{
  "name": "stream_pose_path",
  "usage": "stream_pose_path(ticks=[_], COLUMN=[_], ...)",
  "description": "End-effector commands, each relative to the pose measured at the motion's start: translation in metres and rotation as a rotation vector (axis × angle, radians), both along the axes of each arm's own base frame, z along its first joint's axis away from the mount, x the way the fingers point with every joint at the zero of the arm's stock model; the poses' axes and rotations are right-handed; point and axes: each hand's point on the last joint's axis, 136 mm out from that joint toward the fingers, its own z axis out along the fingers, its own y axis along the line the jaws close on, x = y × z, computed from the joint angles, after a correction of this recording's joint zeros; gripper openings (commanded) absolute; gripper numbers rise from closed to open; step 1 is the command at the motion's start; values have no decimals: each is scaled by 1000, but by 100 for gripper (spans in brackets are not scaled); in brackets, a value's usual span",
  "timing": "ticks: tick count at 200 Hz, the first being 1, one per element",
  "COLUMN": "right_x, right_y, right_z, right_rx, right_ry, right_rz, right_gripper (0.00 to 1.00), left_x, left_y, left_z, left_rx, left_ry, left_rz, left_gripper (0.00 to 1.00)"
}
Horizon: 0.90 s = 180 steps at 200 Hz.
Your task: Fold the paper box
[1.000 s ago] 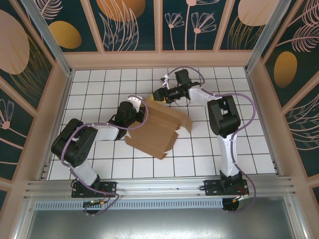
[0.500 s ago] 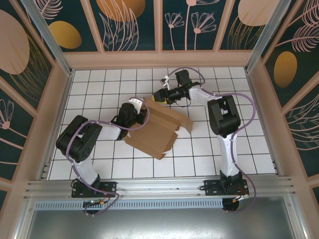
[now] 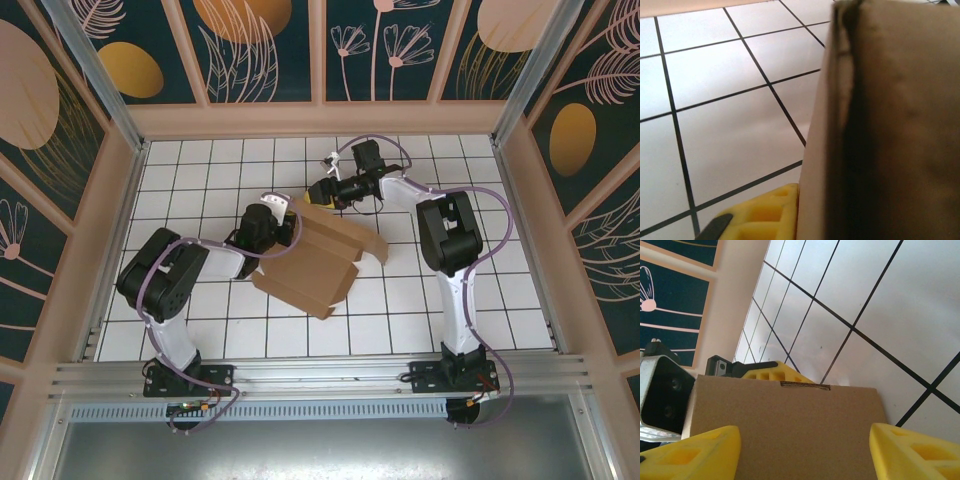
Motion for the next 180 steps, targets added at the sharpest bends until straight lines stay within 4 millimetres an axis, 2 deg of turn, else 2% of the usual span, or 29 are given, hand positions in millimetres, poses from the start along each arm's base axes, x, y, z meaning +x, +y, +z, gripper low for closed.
stream_pose_path(ticks=[1, 50, 64, 92, 101, 118, 145, 180], right_x=[-4, -4, -3, -3, -2, 4, 23, 44], right_y=[-2, -4, -4, -6, -7, -12, -34, -82], right_z=[1, 8, 10, 14, 16, 20, 39, 78], right_rx=[15, 19, 20, 22, 20, 6, 9, 25], right_ry=[8, -6, -10, -18, -22, -42, -87, -173], right_rz=[12, 6, 3, -5, -11, -53, -175, -374], right_gripper=[69, 69, 69, 69, 69, 69, 71, 76], left_x=[6, 4, 4, 4, 4, 3, 4, 6], left_y=[-9, -8, -8, -9, -9, -10, -10, -7], left_z=[11, 11, 11, 13, 13, 16, 16, 20], left_rx=[-40, -32, -34, -42, -46, -58, -72, -99], left_ry=[-33, -34, -34, -35, -35, -36, -21, -21], left_rz=[-18, -19, -20, -22, -23, -24, -12, 21], left_gripper=[2, 0, 11, 14, 13, 2, 0, 0])
